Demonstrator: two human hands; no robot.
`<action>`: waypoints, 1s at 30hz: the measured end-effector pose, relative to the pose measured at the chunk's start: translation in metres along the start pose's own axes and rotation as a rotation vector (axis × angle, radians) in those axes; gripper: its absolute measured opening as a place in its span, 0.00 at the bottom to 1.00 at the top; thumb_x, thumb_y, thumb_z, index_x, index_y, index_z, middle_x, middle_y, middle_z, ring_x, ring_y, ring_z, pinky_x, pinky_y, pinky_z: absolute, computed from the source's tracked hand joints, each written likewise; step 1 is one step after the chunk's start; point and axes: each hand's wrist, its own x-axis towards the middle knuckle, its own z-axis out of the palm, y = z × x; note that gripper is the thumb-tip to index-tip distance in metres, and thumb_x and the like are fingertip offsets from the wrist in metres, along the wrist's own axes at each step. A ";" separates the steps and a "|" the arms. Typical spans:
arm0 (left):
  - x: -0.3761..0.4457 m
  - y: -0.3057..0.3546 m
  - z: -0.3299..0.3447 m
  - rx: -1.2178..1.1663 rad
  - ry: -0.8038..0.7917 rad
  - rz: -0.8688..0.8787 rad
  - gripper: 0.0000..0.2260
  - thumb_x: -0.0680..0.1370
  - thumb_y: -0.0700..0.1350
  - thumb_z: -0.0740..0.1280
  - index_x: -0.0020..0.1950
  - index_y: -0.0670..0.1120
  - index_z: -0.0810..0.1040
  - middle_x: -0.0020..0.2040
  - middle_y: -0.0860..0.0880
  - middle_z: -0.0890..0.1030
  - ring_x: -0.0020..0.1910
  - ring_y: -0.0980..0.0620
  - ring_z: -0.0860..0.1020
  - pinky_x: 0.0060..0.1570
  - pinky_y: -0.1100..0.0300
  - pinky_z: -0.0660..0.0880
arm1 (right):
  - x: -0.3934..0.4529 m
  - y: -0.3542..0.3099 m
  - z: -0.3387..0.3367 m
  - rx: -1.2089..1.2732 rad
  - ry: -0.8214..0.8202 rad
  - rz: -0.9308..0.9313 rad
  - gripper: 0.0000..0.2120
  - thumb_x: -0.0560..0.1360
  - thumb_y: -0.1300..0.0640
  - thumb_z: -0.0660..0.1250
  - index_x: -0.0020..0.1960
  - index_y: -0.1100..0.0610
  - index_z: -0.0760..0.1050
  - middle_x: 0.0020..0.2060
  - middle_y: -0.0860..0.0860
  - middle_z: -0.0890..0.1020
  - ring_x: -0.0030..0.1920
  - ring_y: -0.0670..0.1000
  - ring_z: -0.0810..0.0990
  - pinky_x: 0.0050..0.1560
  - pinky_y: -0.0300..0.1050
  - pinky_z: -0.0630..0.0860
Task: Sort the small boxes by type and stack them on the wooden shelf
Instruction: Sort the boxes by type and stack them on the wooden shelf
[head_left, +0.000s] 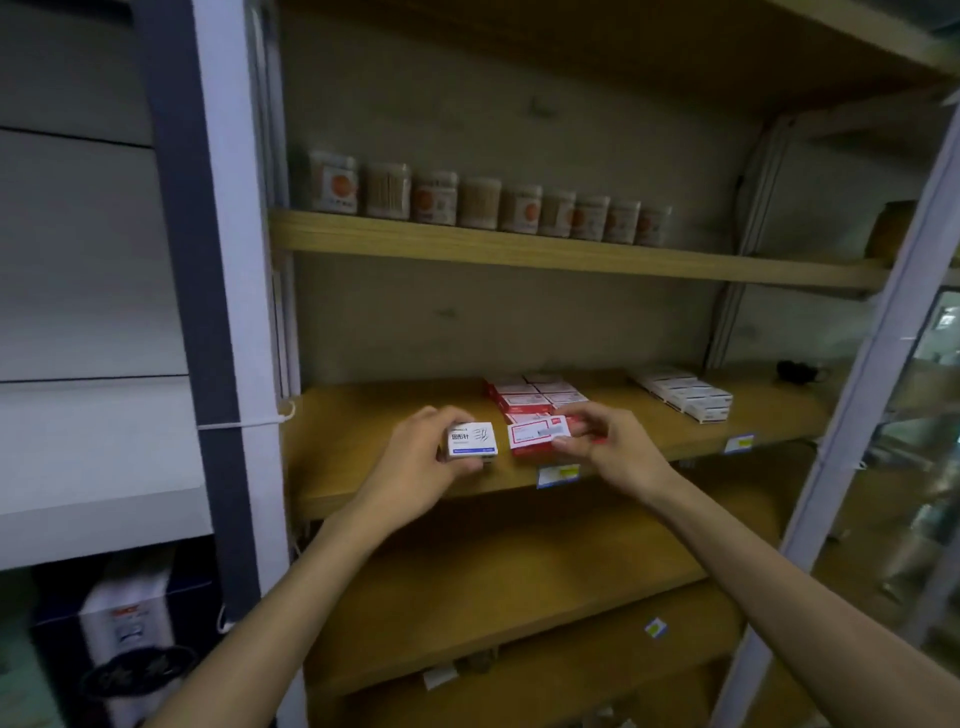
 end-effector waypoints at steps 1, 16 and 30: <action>0.005 -0.001 0.002 0.013 -0.004 -0.008 0.19 0.74 0.49 0.75 0.63 0.57 0.75 0.54 0.60 0.73 0.51 0.62 0.72 0.42 0.70 0.69 | 0.012 0.008 0.001 -0.083 0.025 -0.019 0.20 0.76 0.57 0.73 0.67 0.53 0.76 0.51 0.46 0.78 0.52 0.45 0.80 0.45 0.31 0.76; 0.051 0.006 0.036 0.179 0.036 -0.100 0.21 0.74 0.53 0.75 0.64 0.58 0.74 0.56 0.60 0.74 0.53 0.60 0.72 0.45 0.68 0.72 | 0.103 0.070 0.006 -0.552 0.035 -0.251 0.23 0.78 0.43 0.67 0.70 0.52 0.76 0.58 0.47 0.71 0.59 0.45 0.64 0.65 0.45 0.68; 0.131 0.119 0.168 0.124 -0.062 -0.076 0.21 0.76 0.56 0.72 0.67 0.57 0.74 0.56 0.53 0.70 0.56 0.55 0.71 0.48 0.67 0.67 | 0.135 0.174 -0.133 -0.457 0.029 -0.289 0.13 0.80 0.51 0.67 0.63 0.46 0.78 0.57 0.46 0.72 0.64 0.47 0.68 0.65 0.45 0.66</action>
